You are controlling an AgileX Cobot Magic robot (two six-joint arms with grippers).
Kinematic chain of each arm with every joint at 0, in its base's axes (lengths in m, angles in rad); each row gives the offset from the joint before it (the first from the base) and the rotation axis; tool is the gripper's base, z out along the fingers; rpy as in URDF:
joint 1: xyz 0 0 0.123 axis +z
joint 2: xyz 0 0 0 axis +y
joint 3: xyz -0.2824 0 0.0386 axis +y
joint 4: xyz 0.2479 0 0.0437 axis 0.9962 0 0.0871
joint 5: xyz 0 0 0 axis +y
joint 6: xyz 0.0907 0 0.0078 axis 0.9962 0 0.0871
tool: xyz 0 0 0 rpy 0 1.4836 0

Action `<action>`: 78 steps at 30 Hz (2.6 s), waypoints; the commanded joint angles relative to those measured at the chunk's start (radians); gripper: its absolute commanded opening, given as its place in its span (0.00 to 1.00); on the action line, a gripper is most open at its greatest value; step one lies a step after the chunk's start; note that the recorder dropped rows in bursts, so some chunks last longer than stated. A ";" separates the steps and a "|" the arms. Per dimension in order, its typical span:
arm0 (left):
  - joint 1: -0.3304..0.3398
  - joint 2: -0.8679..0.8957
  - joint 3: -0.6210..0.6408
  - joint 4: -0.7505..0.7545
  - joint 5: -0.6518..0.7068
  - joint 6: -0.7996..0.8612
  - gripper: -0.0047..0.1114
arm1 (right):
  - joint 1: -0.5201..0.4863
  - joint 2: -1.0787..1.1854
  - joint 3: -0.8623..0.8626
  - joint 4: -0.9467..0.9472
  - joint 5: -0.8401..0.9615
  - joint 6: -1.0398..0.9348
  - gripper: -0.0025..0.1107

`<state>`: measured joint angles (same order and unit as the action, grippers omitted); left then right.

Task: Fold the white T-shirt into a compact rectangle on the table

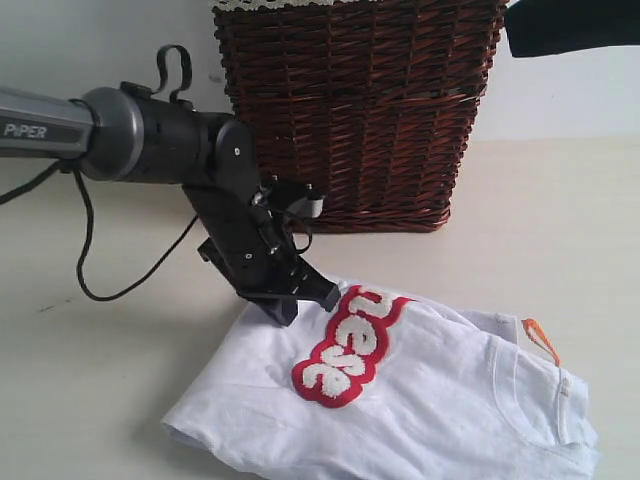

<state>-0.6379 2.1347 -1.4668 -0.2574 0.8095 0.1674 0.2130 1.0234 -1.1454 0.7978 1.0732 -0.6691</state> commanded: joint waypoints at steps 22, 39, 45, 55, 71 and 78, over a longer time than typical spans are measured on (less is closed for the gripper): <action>-0.268 0.180 -0.243 0.099 0.051 0.002 0.04 | -0.003 0.002 0.005 0.005 -0.008 -0.010 0.02; -0.129 0.218 -0.324 0.218 -0.008 -0.060 0.04 | -0.003 0.002 0.005 0.005 -0.008 -0.010 0.02; -0.187 0.133 -0.324 0.217 -0.033 -0.043 0.04 | -0.003 0.002 0.005 0.005 -0.008 -0.010 0.02; -0.232 -0.202 -0.253 0.228 -0.001 -0.033 0.04 | -0.003 -0.098 0.021 -0.049 -0.099 -0.025 0.02; -0.232 -0.989 0.248 0.224 -0.275 -0.096 0.04 | -0.003 -0.557 0.300 -0.093 -0.466 -0.035 0.02; -0.232 -1.316 0.495 0.218 -0.525 -0.101 0.04 | -0.003 -0.708 0.376 -0.093 -0.571 -0.004 0.02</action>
<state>-0.8674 0.9282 -1.0653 -0.0295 0.3956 0.0768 0.2130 0.3700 -0.8018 0.7096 0.5629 -0.6896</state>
